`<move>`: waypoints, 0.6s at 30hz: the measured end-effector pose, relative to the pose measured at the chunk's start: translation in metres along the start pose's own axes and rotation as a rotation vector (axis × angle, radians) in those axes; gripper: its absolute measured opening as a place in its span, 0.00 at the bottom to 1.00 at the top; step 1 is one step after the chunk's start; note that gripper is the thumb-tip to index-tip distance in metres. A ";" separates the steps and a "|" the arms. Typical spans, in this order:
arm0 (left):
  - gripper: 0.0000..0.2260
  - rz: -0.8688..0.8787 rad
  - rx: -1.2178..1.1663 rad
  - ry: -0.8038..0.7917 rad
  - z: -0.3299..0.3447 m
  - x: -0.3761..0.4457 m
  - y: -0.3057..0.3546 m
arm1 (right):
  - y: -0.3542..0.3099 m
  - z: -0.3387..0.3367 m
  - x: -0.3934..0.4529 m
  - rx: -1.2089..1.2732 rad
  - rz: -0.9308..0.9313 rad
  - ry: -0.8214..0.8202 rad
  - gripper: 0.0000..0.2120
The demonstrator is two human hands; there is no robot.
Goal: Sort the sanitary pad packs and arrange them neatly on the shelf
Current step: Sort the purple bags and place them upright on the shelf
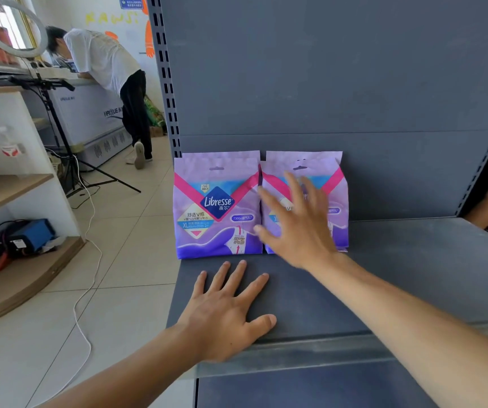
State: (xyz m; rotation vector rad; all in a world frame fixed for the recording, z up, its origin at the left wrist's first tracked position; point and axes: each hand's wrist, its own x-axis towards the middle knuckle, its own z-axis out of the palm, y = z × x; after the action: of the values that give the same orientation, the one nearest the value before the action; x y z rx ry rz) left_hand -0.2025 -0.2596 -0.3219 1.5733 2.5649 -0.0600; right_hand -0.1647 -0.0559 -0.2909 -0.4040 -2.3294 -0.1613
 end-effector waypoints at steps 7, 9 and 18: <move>0.31 0.014 -0.019 0.003 0.000 0.002 -0.001 | -0.052 0.024 0.014 -0.140 -0.111 -0.310 0.37; 0.31 0.017 -0.020 0.007 0.000 0.002 -0.001 | -0.054 0.025 0.017 -0.161 -0.099 -0.318 0.36; 0.31 0.017 -0.035 -0.014 0.001 0.004 -0.002 | -0.053 0.018 0.015 -0.138 -0.092 -0.339 0.36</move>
State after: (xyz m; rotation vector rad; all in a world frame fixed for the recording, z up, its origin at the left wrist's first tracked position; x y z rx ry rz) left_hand -0.2059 -0.2572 -0.3239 1.5765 2.5276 -0.0239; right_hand -0.2043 -0.0984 -0.2927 -0.4188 -2.6825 -0.3211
